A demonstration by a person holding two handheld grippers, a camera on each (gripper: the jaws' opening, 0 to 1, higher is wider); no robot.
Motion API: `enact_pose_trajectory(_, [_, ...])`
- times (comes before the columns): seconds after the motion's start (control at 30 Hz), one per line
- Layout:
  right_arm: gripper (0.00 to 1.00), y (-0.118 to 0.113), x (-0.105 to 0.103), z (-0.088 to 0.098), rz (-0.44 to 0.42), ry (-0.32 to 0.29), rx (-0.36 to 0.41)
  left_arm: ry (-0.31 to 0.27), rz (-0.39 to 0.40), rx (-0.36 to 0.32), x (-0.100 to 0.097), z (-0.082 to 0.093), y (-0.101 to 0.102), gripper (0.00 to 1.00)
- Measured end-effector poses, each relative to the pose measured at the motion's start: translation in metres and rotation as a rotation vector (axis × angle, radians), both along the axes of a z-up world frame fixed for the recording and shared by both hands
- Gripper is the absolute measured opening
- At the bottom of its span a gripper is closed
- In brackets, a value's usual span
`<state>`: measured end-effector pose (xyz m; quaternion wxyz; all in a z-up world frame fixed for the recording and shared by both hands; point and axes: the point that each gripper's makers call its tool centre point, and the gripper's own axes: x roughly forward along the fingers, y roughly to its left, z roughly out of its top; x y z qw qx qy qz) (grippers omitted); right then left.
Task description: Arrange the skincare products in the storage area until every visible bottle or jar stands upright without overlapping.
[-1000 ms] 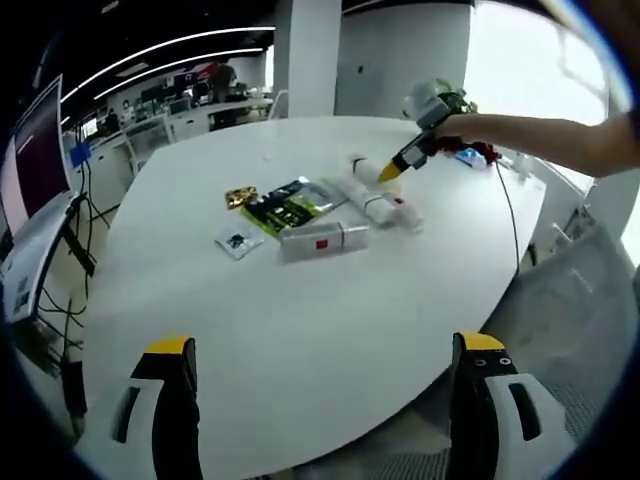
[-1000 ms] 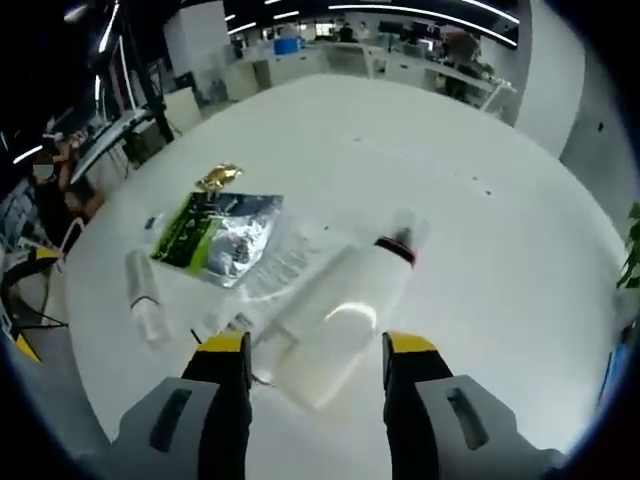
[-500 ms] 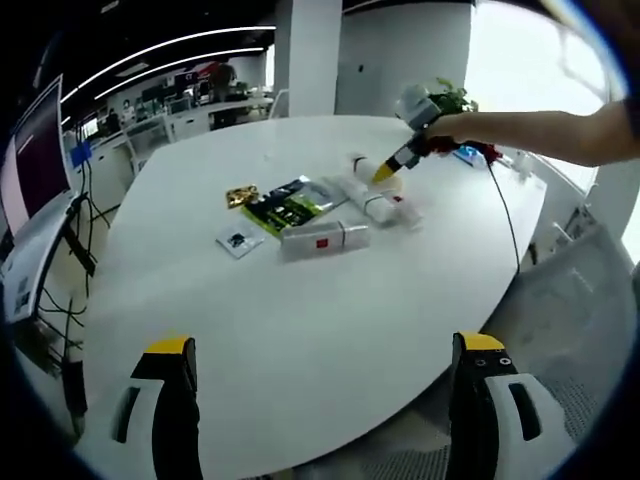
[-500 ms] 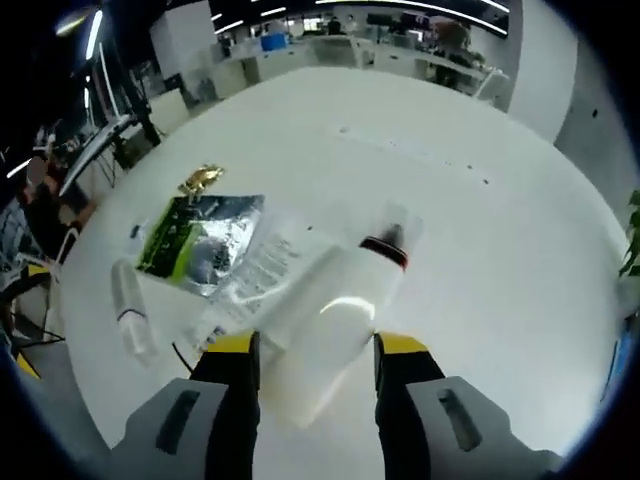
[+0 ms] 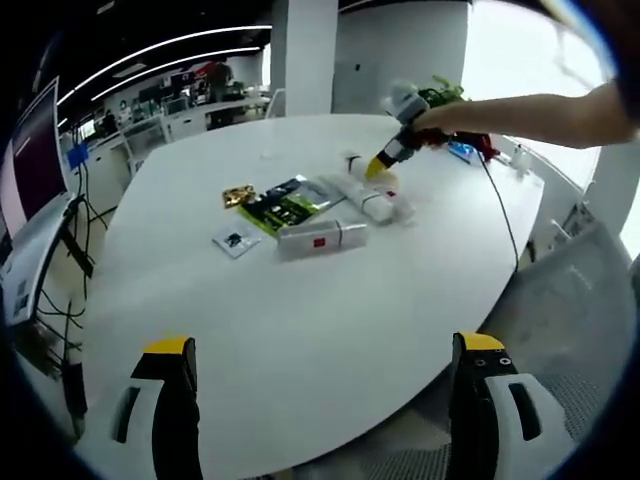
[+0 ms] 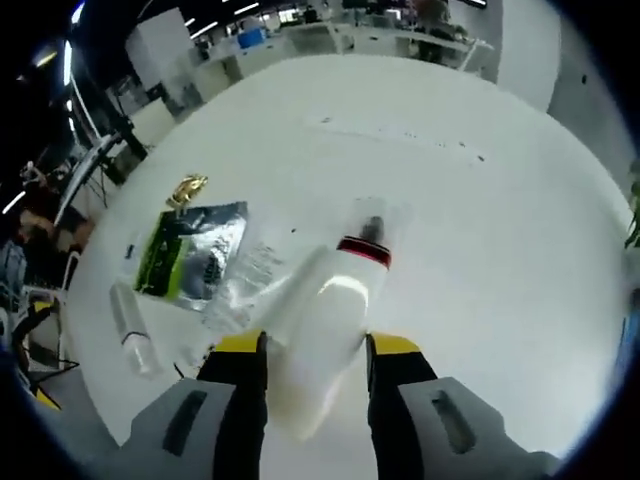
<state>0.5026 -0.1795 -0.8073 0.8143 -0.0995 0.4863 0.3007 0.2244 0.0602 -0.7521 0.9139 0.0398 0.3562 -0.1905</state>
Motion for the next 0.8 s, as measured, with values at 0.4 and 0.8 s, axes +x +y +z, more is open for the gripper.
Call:
enact_pose_trajectory(0.4, [0.33,-0.002,-0.003,-0.014,0.074,0.090,-0.142,0.002,0.002,0.000,-0.001,0.000,0.001,0.99])
enact_pose_trajectory(0.8, [0.32,-0.007,0.027,-0.028,0.164,0.160,-0.251,0.001,0.003,-0.005,-0.001,0.001,0.000,0.99])
